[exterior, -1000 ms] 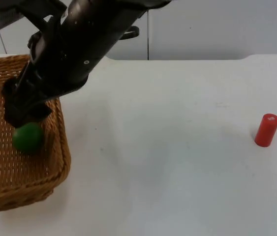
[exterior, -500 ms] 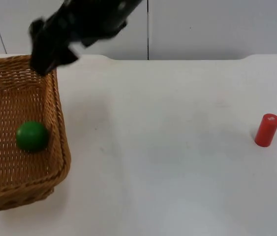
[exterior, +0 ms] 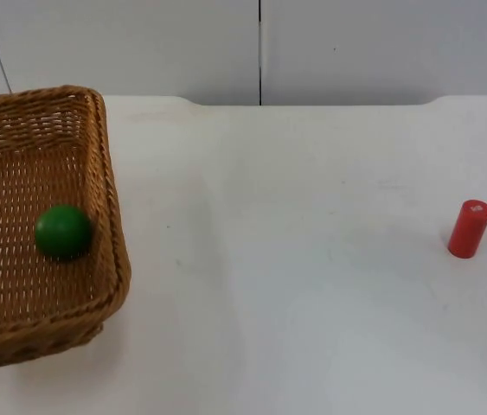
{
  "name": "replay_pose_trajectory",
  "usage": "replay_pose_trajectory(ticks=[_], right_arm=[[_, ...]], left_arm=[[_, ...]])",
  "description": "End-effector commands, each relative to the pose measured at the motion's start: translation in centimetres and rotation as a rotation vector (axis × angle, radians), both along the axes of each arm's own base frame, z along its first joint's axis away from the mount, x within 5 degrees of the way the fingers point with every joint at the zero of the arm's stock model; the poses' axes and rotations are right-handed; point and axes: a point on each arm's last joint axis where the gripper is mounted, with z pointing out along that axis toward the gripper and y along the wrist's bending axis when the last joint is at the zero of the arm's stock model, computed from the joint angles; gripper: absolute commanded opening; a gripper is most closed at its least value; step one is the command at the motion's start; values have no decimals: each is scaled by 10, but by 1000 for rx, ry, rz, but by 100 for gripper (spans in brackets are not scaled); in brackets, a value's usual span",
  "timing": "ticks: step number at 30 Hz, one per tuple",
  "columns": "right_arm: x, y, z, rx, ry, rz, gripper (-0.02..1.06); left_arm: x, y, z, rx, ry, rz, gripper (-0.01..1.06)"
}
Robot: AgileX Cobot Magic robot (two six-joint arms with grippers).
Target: Pick up the basket with the left hand and place the object to the left of the red cylinder into the basket with the right hand.
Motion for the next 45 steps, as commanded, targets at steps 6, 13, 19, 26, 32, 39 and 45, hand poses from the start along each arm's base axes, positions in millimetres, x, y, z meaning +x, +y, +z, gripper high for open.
replay_pose_trajectory(ticks=[6, 13, 19, 26, 32, 39, 45], right_arm=[[-48, -50, 16, -28, -58, -138, 88], [-66, -62, 23, -7, -80, -143, 88], [-69, -63, 23, -11, -51, -154, 88], [-70, -64, 22, -14, -29, -163, 88], [-70, -63, 22, -9, -35, -164, 88], [-68, -65, 22, -24, -54, -172, 88], [-69, -68, 27, -19, -83, -195, 88]], left_arm=[[3, -16, 4, -26, -19, -51, 0], [10, -48, 0, -30, 2, -151, 0], [36, -102, -21, -39, 15, -229, 0], [62, -140, -39, -35, -32, -238, 0], [76, -161, -65, 2, -33, -259, 0], [79, -160, -76, 14, -20, -241, 39], [79, -158, -63, 40, -67, -278, 104]])
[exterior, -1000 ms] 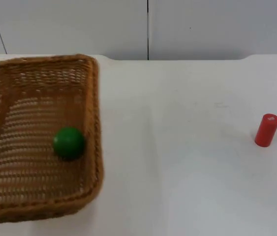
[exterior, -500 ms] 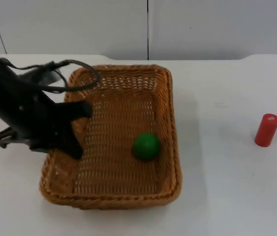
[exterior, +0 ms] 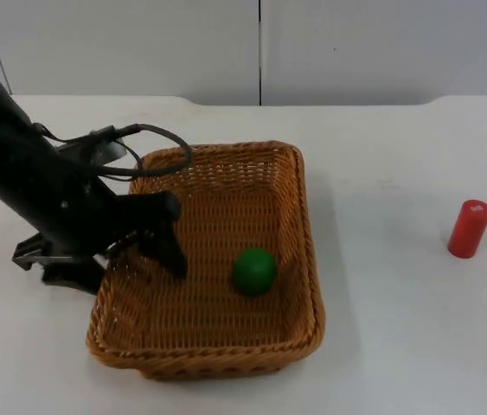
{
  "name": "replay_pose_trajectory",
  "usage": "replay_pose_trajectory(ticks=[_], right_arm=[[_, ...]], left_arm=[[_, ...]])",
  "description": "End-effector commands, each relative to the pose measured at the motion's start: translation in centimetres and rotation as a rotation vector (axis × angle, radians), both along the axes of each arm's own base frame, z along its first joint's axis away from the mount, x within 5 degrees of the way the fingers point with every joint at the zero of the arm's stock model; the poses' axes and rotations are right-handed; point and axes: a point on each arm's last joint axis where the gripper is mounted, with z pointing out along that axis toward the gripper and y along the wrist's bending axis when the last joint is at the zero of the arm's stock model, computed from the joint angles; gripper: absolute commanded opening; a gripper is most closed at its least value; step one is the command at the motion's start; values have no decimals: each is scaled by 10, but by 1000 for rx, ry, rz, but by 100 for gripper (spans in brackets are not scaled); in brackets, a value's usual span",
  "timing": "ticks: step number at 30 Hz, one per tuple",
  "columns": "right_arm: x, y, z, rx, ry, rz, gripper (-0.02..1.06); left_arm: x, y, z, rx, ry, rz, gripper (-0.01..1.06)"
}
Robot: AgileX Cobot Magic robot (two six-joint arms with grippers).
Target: Pick up the basket with the left hand and place the object to the left of the red cylinder into the basket with the right hand.
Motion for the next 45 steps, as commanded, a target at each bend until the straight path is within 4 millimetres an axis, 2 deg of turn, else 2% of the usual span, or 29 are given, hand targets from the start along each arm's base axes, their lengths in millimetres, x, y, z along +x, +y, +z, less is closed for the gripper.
replay_pose_trajectory(ticks=[1, 2, 6, 7, 10, 11, 12, 13, 14, 15, 16, 18, 19, 20, 21, 22, 23, 24, 28, 29, 32, 33, 34, 39, 40, 43, 45], right_arm=[[-3, -5, 8, 23, -47, -16, 88], [-3, -5, 8, 23, -47, -16, 88], [-18, -15, 27, 67, -117, -17, 88], [-18, -15, 27, 67, -117, -17, 88], [-33, -24, 42, 96, -162, -17, 88], [-33, -24, 42, 96, -162, -17, 88], [-38, -27, 45, 102, -173, -16, 88], [-45, -31, 49, 115, -193, -17, 88], [-57, -38, 53, 129, -221, -15, 88], [-63, -42, 52, 133, -231, -16, 88], [-63, -42, 52, 133, -231, -16, 88], [-80, -53, 50, 150, -258, -17, 88], [-88, -58, 46, 153, -263, -17, 88], [-88, -58, 46, 153, -263, -17, 88], [-95, -62, 40, 155, -265, -17, 88], [-107, -70, 31, 160, -274, -18, 88], [-116, -75, 28, 167, -285, -18, 88], [-116, -75, 28, 167, -285, -18, 88], [-149, -95, 0, 183, -294, -17, 88], [-149, -95, 0, 183, -294, -17, 88], [-175, -111, -16, 211, -304, -29, 88], [-175, -111, -16, 211, -304, -29, 88], [-181, -115, -23, 217, -301, -33, 88], [-219, -138, -51, 243, -310, -41, 88], [-219, -138, -51, 243, -310, -41, 88], [-240, -150, -71, 261, -296, -54, 88], [-245, -153, -76, 262, -300, -53, 88]], left_arm=[[1, 1, 20, 20, -69, -39, 105], [1, 1, 20, 20, -69, -39, 105], [-2, 5, 73, 51, -233, -104, 105], [-2, 5, 73, 51, -233, -104, 105], [-14, 9, 128, 60, -390, -106, 105], [-14, 9, 128, 60, -390, -106, 105], [-19, 12, 144, 70, -437, -105, 105], [-27, 14, 163, 75, -495, -100, 105], [-41, 18, 192, 75, -581, -97, 105], [-50, 20, 207, 74, -629, -96, 105], [-50, 20, 207, 74, -629, -96, 105], [-74, 24, 238, 61, -722, -101, 105], [-85, 26, 248, 54, -759, -98, 105], [-85, 26, 248, 54, -759, -98, 105], [-105, 30, 263, 42, -822, -90, 105], [-118, 33, 268, 35, -855, -84, 105], [-129, 35, 270, 32, -876, -82, 105], [-129, 35, 270, 32, -876, -82, 105], [-185, 46, 273, 14, -993, -63, 105], [-185, 46, 273, 14, -993, -63, 105], [-220, 52, 266, 0, -1052, -63, 105], [-220, 52, 266, 0, -1052, -63, 105], [-232, 55, 264, 0, -1078, -65, 105], [-279, 65, 237, -5, -1117, -52, 105], [-279, 65, 237, -5, -1117, -52, 105], [-301, 74, 220, 15, -1120, 5, 105], [-308, 77, 218, 37, -1125, 17, 105]])
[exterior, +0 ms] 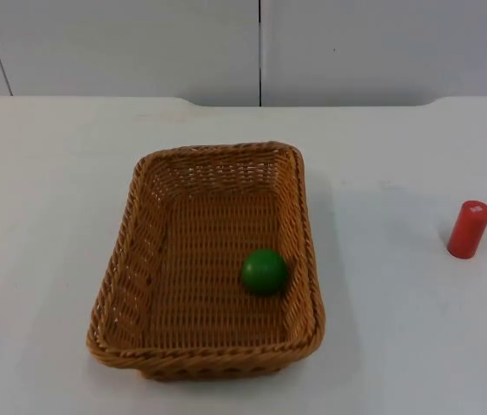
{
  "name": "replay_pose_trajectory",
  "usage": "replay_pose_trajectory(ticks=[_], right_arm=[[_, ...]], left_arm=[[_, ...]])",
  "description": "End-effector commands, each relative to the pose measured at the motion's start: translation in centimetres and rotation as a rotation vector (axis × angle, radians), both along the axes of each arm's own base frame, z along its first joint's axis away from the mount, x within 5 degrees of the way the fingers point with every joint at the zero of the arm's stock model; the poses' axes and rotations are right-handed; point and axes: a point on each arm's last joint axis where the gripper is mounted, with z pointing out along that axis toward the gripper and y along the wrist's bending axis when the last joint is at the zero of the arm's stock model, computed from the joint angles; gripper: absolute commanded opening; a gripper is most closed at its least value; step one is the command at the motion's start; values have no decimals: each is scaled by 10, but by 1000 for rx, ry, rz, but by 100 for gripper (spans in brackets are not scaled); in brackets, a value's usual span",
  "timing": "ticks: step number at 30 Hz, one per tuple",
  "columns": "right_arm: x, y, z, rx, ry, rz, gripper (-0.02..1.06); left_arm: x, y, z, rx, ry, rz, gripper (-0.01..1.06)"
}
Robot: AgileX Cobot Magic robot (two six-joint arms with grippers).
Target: Pick up the basket with the left hand and place the object to the left of the red cylinder into the basket with the right hand.
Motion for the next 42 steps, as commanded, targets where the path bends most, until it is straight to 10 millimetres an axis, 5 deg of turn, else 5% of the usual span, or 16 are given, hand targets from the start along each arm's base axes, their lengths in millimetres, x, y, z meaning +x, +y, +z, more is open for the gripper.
replay_pose_trajectory(ticks=[1, 9, 25, 37, 42], right_arm=[[-9, -6, -11, 3, 8, -13, 88], [-10, -13, -44, -26, 85, -84, 88], [-12, -11, -44, -41, 70, -36, 88], [-12, -11, -44, -43, 69, -38, 88], [-12, -11, -44, -43, 69, -38, 103]], left_arm=[[-11, 7, -5, 9, -7, 45, 105], [-34, 22, -19, 66, 19, 151, 105], [-39, 38, -32, 200, 176, 294, 105], [-35, 34, -37, 207, 163, 242, 105], [-36, 31, -37, 222, 156, 204, 105]])
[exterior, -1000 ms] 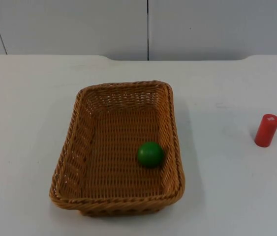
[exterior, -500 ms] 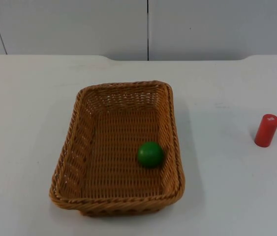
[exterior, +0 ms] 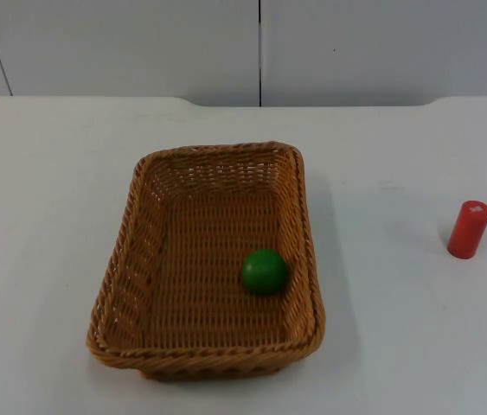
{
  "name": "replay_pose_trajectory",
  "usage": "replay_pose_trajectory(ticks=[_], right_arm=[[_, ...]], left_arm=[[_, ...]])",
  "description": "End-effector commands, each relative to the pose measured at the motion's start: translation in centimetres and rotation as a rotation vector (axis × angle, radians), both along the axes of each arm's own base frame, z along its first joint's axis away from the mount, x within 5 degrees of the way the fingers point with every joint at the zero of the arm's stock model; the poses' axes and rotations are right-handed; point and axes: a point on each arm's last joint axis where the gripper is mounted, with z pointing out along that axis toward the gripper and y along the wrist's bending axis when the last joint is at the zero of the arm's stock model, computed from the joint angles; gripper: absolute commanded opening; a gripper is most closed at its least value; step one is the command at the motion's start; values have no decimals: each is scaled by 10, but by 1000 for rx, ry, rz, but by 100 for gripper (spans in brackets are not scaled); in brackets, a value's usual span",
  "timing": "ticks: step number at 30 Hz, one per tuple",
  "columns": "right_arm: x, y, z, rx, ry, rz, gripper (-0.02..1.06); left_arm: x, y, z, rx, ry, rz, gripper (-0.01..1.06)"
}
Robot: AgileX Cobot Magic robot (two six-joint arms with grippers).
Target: Pick up the basket with the left hand and place the object to the left of the red cylinder into the basket with the right hand.
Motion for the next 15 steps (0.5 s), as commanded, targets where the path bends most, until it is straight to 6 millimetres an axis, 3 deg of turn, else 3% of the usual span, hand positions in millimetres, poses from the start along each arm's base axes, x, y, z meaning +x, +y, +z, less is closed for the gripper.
replay_pose_trajectory(ticks=[1, 15], right_arm=[[0, 0, 0, 0, -8, 4, 105], [0, 0, 0, 33, 10, -19, 105]], left_arm=[[0, -1, 0, -4, -9, -18, 105], [0, -1, 0, -13, -7, -13, 105]])
